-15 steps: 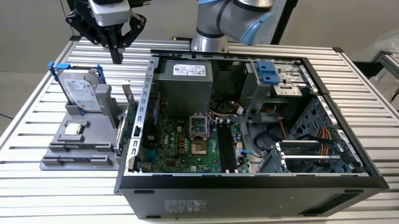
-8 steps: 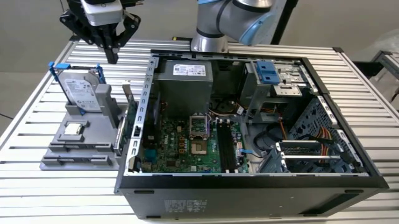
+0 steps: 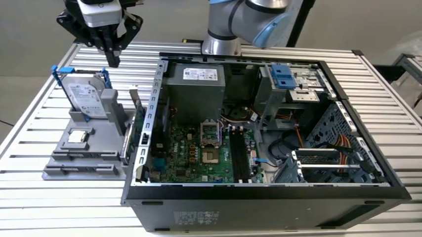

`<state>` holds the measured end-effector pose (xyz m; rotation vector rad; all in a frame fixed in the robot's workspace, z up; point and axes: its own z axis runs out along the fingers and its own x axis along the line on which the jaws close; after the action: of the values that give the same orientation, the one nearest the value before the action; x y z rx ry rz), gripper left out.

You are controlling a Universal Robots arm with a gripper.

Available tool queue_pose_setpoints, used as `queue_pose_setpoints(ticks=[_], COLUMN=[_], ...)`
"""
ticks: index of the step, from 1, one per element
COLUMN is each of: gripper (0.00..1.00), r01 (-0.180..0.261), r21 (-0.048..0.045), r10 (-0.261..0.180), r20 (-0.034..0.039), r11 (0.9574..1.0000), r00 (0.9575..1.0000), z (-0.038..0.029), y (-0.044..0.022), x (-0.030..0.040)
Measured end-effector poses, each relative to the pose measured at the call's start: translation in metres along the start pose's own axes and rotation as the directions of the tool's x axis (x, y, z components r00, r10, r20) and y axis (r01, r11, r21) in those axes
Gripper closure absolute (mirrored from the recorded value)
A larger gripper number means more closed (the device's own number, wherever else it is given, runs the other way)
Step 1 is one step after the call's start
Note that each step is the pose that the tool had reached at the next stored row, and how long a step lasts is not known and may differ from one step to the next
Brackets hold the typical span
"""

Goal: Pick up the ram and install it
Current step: 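Reach for the ram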

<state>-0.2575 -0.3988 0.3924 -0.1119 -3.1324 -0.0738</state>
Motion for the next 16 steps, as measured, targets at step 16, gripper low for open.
queue_pose_setpoints(ticks=[16], gripper=[1.00], r01=[0.002], r21=[0.0000], r10=[-0.002], r20=[-0.0003], r11=[1.0000], r00=[1.0000], z=[0.0001], y=[-0.0013], x=[0.0182])
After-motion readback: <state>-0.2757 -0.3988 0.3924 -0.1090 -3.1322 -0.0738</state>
